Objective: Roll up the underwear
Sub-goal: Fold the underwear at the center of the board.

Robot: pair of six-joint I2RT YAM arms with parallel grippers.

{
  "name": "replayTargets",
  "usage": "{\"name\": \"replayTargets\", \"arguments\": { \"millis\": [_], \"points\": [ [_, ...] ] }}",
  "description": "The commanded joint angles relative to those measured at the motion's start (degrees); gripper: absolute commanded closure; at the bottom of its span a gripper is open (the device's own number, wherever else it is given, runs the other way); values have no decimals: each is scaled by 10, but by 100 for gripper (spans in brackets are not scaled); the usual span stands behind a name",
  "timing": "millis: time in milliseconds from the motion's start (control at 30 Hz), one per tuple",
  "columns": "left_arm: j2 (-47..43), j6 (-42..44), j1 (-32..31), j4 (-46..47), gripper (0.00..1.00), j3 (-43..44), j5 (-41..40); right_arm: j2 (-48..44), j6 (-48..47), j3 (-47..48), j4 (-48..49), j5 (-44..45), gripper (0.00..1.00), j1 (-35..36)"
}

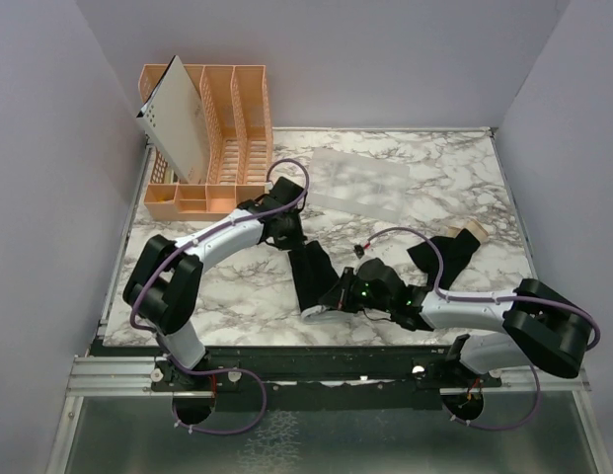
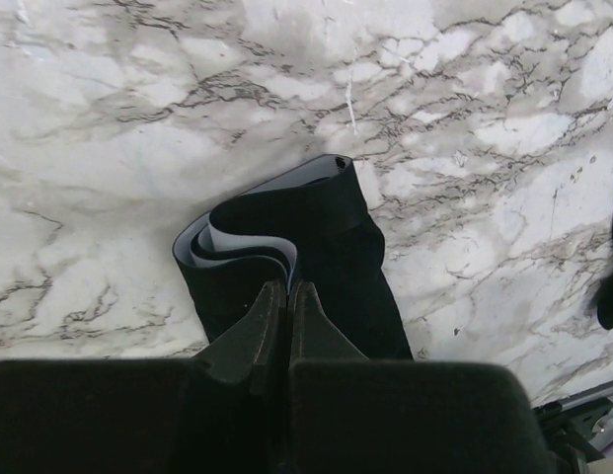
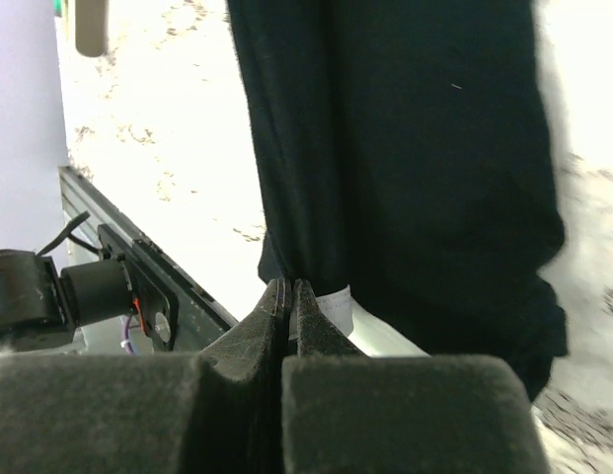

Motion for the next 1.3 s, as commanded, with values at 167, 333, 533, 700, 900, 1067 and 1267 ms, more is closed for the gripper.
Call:
{"name": "replayTargets", "arguments": {
  "millis": [167,333,533,700,900,1067,1267],
  "points": [
    [58,-2,-41,18,100,72,-13,-36,83,-66,12,50,100,-17],
    [76,-5,-41,16,100,84,-16,-54,86,-65,-23,54,100,-32],
    [92,-8,-41,16,100,91,-28,-73,76,-47,-79,66,99,-48],
    [109,-8,-41,16,100,104,-27,-67,70,-36,-114,73,99,-52],
    [138,-7,-41,18,100,112,-15,-25,64,-18,-147,65,98,-56],
    [147,-16,-42,34,100,103,-10,-8,46,10,-190,89,98,-57],
    [140,-20,-42,34,100,121,-2,-27,30,20,-209,96,98,-57]
  ]
}}
